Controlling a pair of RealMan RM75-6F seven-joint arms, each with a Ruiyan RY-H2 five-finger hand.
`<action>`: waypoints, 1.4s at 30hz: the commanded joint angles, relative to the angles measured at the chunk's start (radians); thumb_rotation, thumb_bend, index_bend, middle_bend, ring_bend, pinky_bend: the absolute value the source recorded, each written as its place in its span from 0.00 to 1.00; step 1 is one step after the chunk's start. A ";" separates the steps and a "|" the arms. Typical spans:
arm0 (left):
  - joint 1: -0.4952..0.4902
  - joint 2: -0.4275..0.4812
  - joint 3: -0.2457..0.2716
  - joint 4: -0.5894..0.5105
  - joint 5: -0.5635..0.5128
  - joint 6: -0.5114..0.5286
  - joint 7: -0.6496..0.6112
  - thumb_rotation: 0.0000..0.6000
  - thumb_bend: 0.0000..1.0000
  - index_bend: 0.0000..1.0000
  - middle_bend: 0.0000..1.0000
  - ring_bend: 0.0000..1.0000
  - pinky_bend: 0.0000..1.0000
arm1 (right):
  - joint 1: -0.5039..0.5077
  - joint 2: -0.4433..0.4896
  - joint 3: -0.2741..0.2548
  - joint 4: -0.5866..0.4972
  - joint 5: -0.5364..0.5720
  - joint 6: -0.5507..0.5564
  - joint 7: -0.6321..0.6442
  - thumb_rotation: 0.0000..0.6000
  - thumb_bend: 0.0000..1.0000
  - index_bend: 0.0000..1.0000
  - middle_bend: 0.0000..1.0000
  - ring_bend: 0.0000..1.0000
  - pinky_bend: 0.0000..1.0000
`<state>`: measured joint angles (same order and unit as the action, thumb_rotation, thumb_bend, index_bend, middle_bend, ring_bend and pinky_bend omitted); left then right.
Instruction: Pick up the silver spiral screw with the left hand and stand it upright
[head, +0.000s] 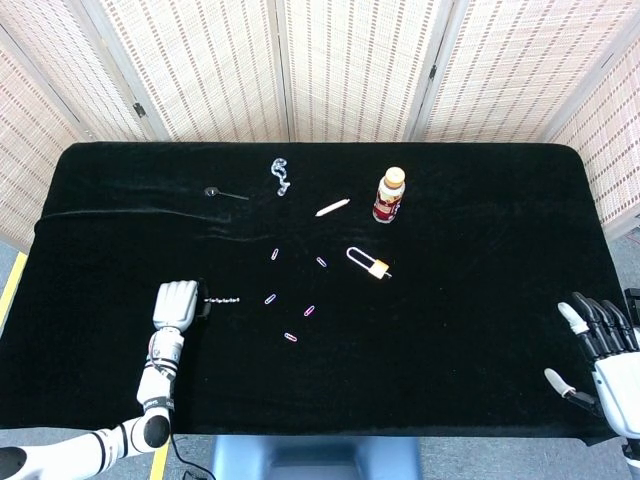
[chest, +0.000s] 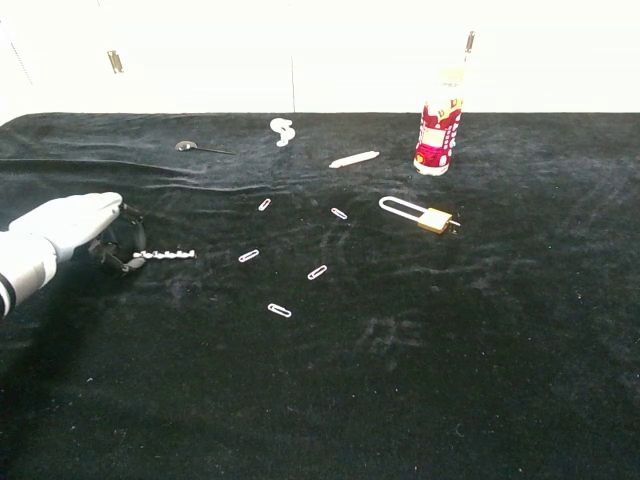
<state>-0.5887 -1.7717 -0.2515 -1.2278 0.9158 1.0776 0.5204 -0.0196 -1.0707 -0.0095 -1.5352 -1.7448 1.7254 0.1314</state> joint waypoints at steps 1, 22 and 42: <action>-0.003 -0.002 -0.001 0.013 -0.009 -0.008 -0.006 1.00 0.52 0.59 1.00 1.00 1.00 | 0.000 0.000 0.001 -0.001 0.000 0.000 -0.001 1.00 0.23 0.00 0.00 0.00 0.00; 0.020 0.001 0.023 -0.023 0.120 0.074 -0.126 1.00 0.52 0.87 1.00 1.00 1.00 | 0.000 0.000 0.002 -0.001 -0.002 0.000 0.003 1.00 0.23 0.00 0.00 0.00 0.00; 0.037 0.028 0.041 -0.128 0.245 0.160 -0.157 1.00 0.52 0.87 1.00 1.00 1.00 | -0.002 0.003 -0.001 0.001 -0.007 0.002 0.010 1.00 0.23 0.00 0.00 0.00 0.00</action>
<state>-0.5517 -1.7462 -0.2116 -1.3505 1.1546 1.2316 0.3621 -0.0214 -1.0677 -0.0101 -1.5341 -1.7516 1.7270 0.1412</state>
